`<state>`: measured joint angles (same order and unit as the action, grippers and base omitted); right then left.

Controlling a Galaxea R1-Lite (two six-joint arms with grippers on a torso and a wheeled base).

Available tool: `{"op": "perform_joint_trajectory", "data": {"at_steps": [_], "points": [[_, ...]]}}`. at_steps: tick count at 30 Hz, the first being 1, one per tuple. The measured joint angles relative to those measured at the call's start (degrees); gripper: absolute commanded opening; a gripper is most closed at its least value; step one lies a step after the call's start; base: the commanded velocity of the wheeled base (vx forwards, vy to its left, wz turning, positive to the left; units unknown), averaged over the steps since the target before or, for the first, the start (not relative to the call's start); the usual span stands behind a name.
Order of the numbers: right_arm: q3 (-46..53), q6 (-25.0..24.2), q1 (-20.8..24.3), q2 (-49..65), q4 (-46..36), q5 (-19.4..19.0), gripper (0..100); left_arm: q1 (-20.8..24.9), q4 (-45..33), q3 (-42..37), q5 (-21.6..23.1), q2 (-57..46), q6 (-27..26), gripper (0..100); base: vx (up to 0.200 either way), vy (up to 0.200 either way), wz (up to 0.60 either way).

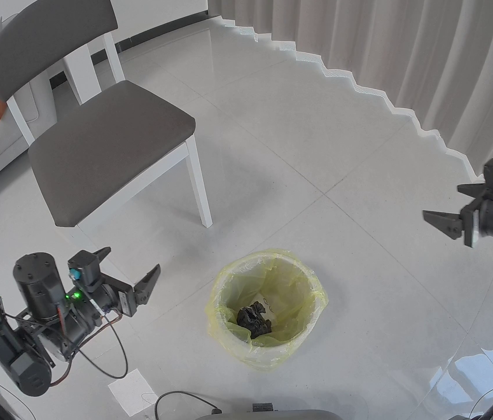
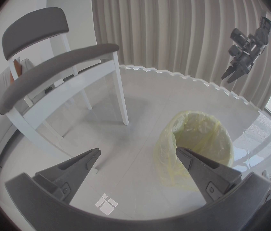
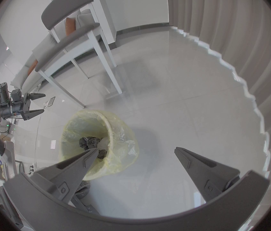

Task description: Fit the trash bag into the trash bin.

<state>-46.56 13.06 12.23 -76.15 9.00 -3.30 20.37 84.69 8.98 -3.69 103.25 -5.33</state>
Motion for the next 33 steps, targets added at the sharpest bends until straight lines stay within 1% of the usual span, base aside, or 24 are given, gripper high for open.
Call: {"op": "perform_joint_trajectory", "data": {"at_steps": [6, 13, 18, 24, 30, 33], "points": [[8.4, -2.0, -1.0, 16.6, 1.1, 0.6, 100, -0.2, -7.4, -3.1, -1.4, -14.5, 0.6, 100, 0.000, 0.000, 0.00], [16.4, -4.3, -2.1, 33.4, 0.3, -0.3, 100, -2.8, -21.4, -5.2, -2.3, -33.5, 2.0, 100, 0.000, 0.000, 0.00], [20.5, -6.4, -3.0, 43.9, -1.5, -0.1, 100, -6.4, -33.2, -5.6, -0.8, -47.5, 3.8, 100, 0.000, 0.000, 0.00], [24.0, -10.3, -4.5, 54.2, -3.1, 0.3, 100, -12.0, -49.2, -5.7, 2.5, -65.4, 5.5, 100, 0.000, 0.000, 0.00], [27.5, -14.4, -8.7, 62.7, -5.1, -2.0, 100, -17.7, -65.3, -5.7, 5.8, -82.4, 7.7, 100, 0.000, 0.000, 0.00], [30.3, -15.8, -9.9, 66.7, -7.3, -3.1, 100, -20.3, -70.8, -6.6, 6.7, -88.8, 8.3, 100, 0.000, 0.000, 0.00]]}}
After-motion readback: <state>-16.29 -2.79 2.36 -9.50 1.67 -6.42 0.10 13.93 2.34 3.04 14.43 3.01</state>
